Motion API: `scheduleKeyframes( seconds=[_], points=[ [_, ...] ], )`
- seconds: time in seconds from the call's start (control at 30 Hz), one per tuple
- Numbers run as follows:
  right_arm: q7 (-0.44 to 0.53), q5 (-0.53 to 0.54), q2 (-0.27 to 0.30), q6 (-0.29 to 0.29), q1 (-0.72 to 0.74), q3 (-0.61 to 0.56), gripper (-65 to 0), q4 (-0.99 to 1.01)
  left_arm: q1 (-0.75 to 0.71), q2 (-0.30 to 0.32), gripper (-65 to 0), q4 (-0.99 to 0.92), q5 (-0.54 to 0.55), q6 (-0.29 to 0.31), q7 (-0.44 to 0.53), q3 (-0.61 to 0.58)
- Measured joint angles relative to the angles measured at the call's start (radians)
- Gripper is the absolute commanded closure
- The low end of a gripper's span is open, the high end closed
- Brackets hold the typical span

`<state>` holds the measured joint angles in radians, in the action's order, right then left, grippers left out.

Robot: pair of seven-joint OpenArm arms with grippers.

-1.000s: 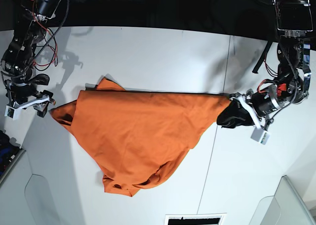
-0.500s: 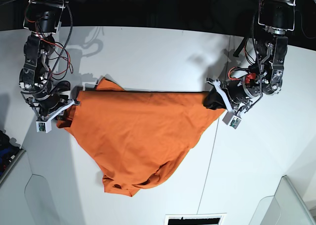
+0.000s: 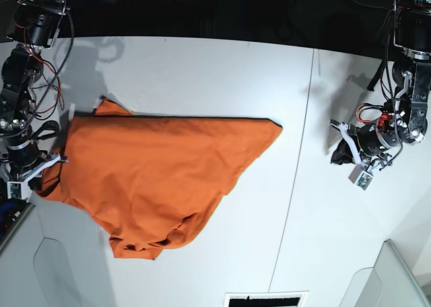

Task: Layout the t-shirt on the table in an organized manner, then fold the t-shirt properly
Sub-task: 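Release with the left gripper and regrasp the shirt edge nearby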

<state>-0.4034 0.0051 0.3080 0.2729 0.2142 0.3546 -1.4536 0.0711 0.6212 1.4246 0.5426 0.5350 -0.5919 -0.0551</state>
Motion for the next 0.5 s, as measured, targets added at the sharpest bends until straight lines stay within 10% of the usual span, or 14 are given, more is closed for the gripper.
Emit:
scheduleKeyframes(
  seconds=[0.13,0.23,0.4,0.5],
  points=[
    [-0.09,0.067,0.013,0.0,0.003,0.006,0.0,-0.098,0.032,0.034,0.0,0.0,0.076,0.001,-0.01,0.0],
    [-0.093,0.108,0.0,0.013,0.005,0.006,0.0,-0.102,0.031,0.032,0.0,0.02,0.286,0.153,-0.082,0.001],
    [-0.097,0.108,-0.046,0.019,-0.016,0.006,0.0,-0.073,0.009,-0.082,-34.3,0.153,0.439,0.154,-0.257,-0.002],
    [-0.096,0.107,-0.054,0.019,-0.048,0.006,0.0,-0.071,-0.026,-0.141,-35.7,0.149,0.315,0.16,-0.206,-0.008]
  ],
)
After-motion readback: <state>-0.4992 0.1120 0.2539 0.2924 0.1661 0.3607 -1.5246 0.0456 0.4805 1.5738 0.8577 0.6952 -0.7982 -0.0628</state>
